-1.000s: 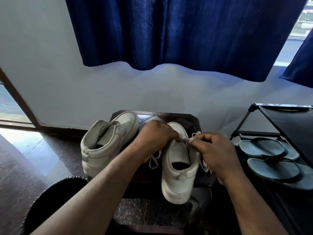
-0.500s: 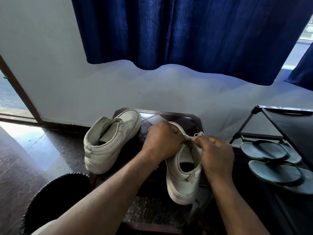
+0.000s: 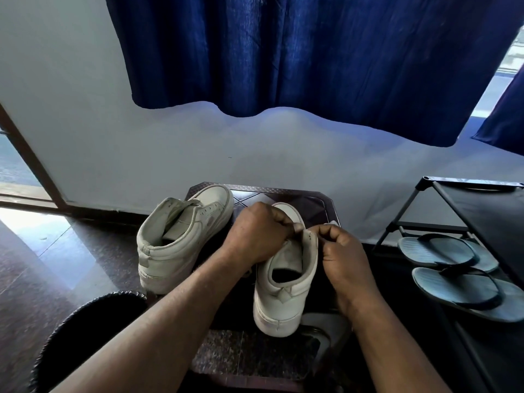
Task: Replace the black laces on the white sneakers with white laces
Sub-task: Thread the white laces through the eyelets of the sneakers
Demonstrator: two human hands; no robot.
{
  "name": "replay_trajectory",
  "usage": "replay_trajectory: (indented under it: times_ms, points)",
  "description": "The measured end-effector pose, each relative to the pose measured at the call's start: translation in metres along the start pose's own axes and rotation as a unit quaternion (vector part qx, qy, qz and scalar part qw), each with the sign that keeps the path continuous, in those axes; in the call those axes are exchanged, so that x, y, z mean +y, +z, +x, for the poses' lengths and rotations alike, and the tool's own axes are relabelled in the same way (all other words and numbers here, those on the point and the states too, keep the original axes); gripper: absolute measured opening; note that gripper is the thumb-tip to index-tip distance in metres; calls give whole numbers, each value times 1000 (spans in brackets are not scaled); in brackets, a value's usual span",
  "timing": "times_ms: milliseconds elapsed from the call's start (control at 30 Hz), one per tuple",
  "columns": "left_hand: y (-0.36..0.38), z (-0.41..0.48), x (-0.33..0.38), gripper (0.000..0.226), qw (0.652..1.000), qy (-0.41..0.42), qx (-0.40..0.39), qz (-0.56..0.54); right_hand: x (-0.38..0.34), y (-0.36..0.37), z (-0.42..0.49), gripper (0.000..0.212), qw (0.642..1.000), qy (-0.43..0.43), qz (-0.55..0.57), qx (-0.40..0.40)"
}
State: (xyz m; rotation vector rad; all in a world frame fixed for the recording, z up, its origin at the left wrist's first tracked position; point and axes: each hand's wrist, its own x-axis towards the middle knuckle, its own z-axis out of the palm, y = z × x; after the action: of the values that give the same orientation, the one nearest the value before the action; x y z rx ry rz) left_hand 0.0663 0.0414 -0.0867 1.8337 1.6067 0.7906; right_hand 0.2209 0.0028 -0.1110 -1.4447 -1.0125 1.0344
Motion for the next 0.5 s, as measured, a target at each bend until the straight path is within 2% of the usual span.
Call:
replay_trajectory:
  times_ms: [200, 300, 367, 433, 500]
  points:
    - [-5, 0, -1, 25, 1000, 1, -20, -12, 1, 1, 7, 14, 993, -42, -114, -2]
    - [-6, -1, 0, 23, 999, -5, -33, -28, 0, -13, 19, 11, 982, -46, -151, 104]
    - [-5, -2, 0, 22, 999, 5, -29, -14, -1, -27, 24, 15, 977, -41, -152, 143]
    - [-5, -3, 0, 21, 1000, 9, -22, -4, -2, -32, 23, 14, 976, -48, -176, 120]
    - [-5, -3, 0, 18, 1000, 10, -19, -7, -2, -28, 19, 7, 973, -95, -190, 93]
